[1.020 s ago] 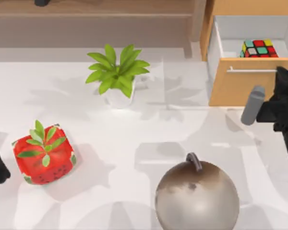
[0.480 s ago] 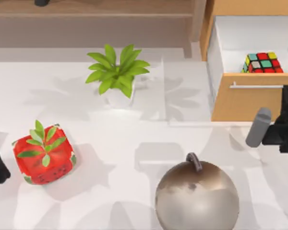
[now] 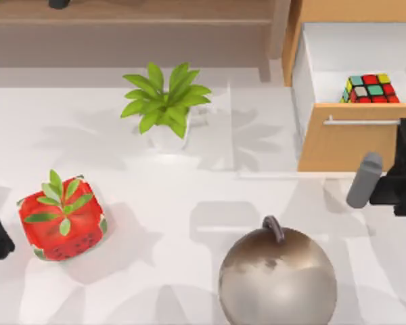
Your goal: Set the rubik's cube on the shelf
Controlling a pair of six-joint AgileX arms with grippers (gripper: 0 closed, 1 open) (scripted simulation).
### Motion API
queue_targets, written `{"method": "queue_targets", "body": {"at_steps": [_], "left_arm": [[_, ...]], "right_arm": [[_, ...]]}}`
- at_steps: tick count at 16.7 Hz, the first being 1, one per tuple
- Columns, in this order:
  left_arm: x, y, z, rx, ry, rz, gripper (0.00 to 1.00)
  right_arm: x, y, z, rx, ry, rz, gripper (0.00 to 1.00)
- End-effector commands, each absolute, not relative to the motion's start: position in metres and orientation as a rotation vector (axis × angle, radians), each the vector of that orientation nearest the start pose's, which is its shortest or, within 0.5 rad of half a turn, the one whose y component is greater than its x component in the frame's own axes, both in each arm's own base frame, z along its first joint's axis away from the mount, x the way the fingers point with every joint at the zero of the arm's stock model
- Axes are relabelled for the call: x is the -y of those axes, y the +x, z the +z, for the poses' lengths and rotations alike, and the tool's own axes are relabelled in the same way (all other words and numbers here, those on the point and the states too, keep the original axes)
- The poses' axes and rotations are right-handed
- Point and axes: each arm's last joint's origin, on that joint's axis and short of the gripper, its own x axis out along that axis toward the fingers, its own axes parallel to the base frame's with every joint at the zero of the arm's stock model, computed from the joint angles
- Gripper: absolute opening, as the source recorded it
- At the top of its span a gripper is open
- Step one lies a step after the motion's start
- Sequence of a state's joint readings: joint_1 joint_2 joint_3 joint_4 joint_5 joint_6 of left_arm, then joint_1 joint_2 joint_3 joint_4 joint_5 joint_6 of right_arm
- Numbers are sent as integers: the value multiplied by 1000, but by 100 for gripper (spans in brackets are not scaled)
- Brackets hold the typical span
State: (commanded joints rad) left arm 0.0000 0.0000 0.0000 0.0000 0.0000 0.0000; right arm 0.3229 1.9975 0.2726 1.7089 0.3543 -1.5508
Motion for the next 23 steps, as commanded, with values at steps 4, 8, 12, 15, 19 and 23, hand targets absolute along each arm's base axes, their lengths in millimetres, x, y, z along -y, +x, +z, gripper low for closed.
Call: {"method": "queue_targets", "body": {"at_steps": [4,8,12,15,19,23], "left_arm": [[1,106,160,0,0,0,100],[1,106,160,0,0,0,100],[1,106,160,0,0,0,100],[1,106,160,0,0,0,100],[1,106,160,0,0,0,100],[1,106,160,0,0,0,100]], "right_arm": [[-71,243,87,-15,-1570,1,75],[-71,243,87,-15,-1570,1,100],[-71,243,87,-15,-1570,1,100],[-71,243,87,-15,-1570,1,100],[-72,236,87,-12,-1569,-1,100],[-72,223,87,-14,-1569,-1,100]]}}
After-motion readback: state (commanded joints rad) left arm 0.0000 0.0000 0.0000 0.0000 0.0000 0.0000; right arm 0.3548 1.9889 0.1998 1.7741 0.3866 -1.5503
